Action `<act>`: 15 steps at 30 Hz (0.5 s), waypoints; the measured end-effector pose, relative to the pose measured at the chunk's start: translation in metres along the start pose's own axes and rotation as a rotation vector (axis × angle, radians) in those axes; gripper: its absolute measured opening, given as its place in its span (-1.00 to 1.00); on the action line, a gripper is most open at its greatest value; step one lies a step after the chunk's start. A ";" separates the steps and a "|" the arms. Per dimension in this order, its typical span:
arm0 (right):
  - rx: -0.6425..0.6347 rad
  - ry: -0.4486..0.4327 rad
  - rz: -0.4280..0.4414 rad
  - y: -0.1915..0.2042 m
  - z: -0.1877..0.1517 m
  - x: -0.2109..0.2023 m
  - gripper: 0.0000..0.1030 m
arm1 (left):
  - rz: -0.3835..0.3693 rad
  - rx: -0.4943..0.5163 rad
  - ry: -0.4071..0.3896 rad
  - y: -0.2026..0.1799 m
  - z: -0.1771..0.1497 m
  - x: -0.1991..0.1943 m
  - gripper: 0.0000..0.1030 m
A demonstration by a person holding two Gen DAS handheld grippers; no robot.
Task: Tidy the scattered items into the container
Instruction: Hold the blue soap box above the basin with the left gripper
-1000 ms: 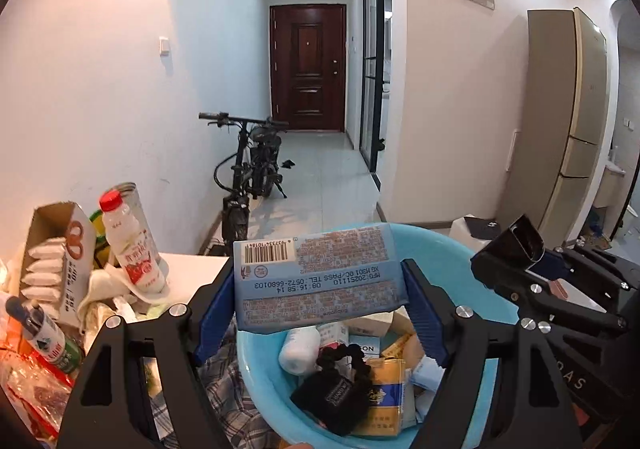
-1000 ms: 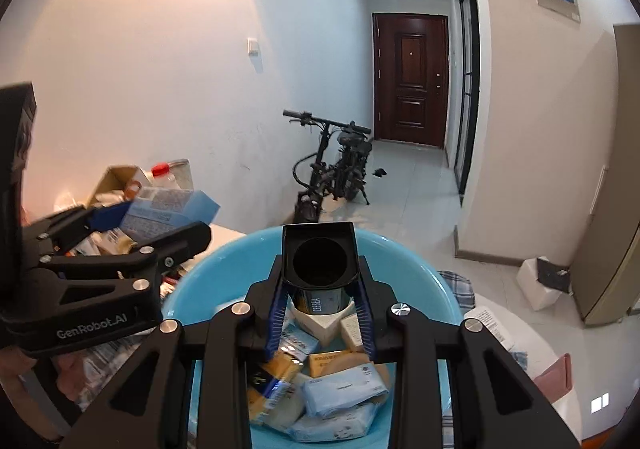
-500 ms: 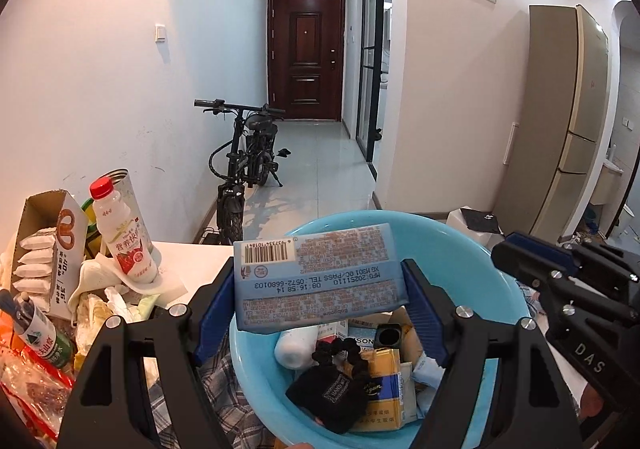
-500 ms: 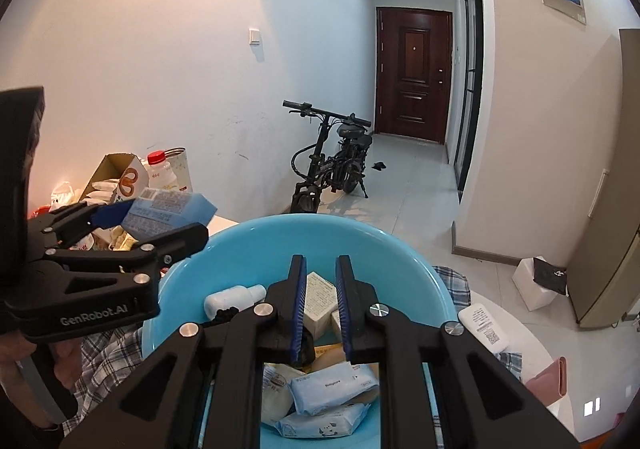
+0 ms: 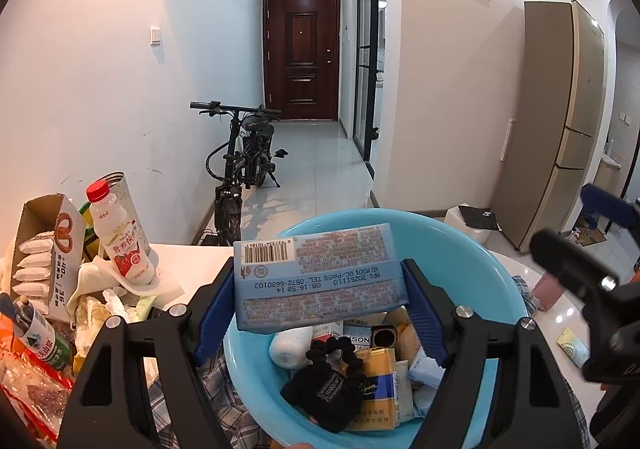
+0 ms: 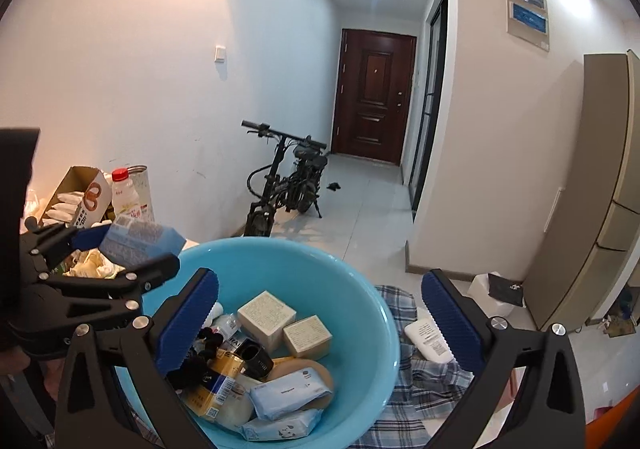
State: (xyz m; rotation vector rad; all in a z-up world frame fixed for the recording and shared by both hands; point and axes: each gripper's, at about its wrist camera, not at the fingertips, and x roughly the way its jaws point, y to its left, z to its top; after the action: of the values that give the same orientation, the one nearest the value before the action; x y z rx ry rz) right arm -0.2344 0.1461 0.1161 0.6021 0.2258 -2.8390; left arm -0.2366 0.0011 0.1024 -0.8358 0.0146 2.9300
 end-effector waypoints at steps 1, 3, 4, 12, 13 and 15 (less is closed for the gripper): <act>0.001 -0.005 -0.005 -0.001 0.000 -0.001 1.00 | 0.000 0.003 0.001 -0.001 0.000 0.000 0.48; 0.006 -0.014 -0.008 -0.001 0.000 0.000 1.00 | 0.003 0.009 0.000 -0.003 0.000 0.001 0.48; 0.008 -0.016 -0.007 -0.002 0.000 -0.002 1.00 | 0.006 0.009 0.002 -0.003 0.000 0.002 0.48; 0.002 -0.007 -0.014 -0.010 0.000 -0.012 1.00 | 0.009 0.037 0.020 -0.012 -0.005 0.008 0.48; 0.002 -0.007 -0.013 -0.010 0.000 -0.015 1.00 | 0.007 0.043 0.020 -0.013 -0.005 0.008 0.48; 0.002 -0.007 -0.012 -0.012 0.000 -0.017 1.00 | 0.009 0.047 0.017 -0.014 -0.005 0.007 0.48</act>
State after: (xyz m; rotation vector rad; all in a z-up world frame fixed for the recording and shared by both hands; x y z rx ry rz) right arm -0.2225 0.1610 0.1246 0.5928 0.2258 -2.8525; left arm -0.2389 0.0159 0.0950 -0.8556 0.0876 2.9184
